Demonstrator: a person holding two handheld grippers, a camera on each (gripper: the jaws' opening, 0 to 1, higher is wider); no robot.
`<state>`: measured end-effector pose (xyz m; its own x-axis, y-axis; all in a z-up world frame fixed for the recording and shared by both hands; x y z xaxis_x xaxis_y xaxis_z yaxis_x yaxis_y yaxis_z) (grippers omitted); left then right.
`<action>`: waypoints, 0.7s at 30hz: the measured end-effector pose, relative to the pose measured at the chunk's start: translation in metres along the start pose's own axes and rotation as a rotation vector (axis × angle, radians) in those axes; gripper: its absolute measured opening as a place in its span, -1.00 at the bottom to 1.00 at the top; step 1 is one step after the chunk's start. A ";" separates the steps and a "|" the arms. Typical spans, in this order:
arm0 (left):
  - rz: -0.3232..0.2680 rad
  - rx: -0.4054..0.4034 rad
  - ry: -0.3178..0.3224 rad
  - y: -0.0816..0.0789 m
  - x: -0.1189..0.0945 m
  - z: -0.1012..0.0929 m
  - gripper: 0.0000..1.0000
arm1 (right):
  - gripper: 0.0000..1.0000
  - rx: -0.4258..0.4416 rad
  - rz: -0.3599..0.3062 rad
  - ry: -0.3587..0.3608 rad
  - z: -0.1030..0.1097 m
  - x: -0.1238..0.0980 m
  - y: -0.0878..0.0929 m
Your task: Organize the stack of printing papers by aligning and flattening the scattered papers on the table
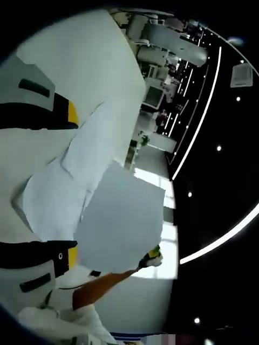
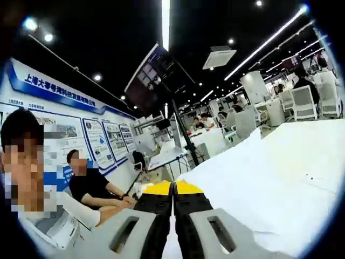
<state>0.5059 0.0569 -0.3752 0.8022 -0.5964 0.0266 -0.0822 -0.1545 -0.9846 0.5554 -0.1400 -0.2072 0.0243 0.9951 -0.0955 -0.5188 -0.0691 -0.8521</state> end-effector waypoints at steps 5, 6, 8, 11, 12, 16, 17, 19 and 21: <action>-0.014 0.004 0.009 -0.001 -0.003 -0.003 0.74 | -1.00 -0.007 -0.008 -0.011 0.004 -0.003 -0.001; -0.014 0.003 0.011 -0.001 -0.003 -0.004 0.74 | -1.00 -0.027 -0.012 -0.019 0.007 -0.004 0.002; -0.009 0.004 0.014 0.000 -0.003 -0.004 0.74 | -1.00 -0.043 -0.049 -0.045 0.014 -0.004 0.000; -0.001 0.002 0.020 0.000 -0.005 -0.003 0.74 | -1.00 -0.063 -0.028 -0.047 0.015 0.001 0.012; -0.006 -0.001 0.020 -0.001 -0.006 -0.002 0.74 | -1.00 -0.073 -0.015 -0.049 0.015 0.003 0.016; -0.012 -0.036 0.045 -0.007 -0.001 -0.006 0.73 | -1.00 -0.085 -0.014 -0.082 0.015 0.009 0.024; -0.011 -0.038 0.053 -0.010 0.002 -0.009 0.72 | -1.00 -0.085 -0.010 -0.098 0.016 0.009 0.025; -0.007 -0.024 0.080 -0.017 0.011 -0.017 0.72 | -1.00 -0.095 -0.026 -0.114 0.014 0.005 0.019; -0.002 -0.022 0.105 -0.024 0.022 -0.025 0.72 | -1.00 -0.093 -0.064 -0.128 0.012 -0.001 0.009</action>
<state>0.5112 0.0280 -0.3472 0.7365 -0.6748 0.0479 -0.0946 -0.1727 -0.9804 0.5404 -0.1404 -0.2086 -0.0573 0.9981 0.0218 -0.4379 -0.0055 -0.8990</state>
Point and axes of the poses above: the point that each gripper's makers call its tool centre point, and the gripper's own axes: x roughly forward along the fingers, z roughly to its left, y roughly out of its underside, the point moved 1 cm from there along -x, roughly backward along the fingers, and after that the axes turned 9 degrees about x, right-handed, at the moved point
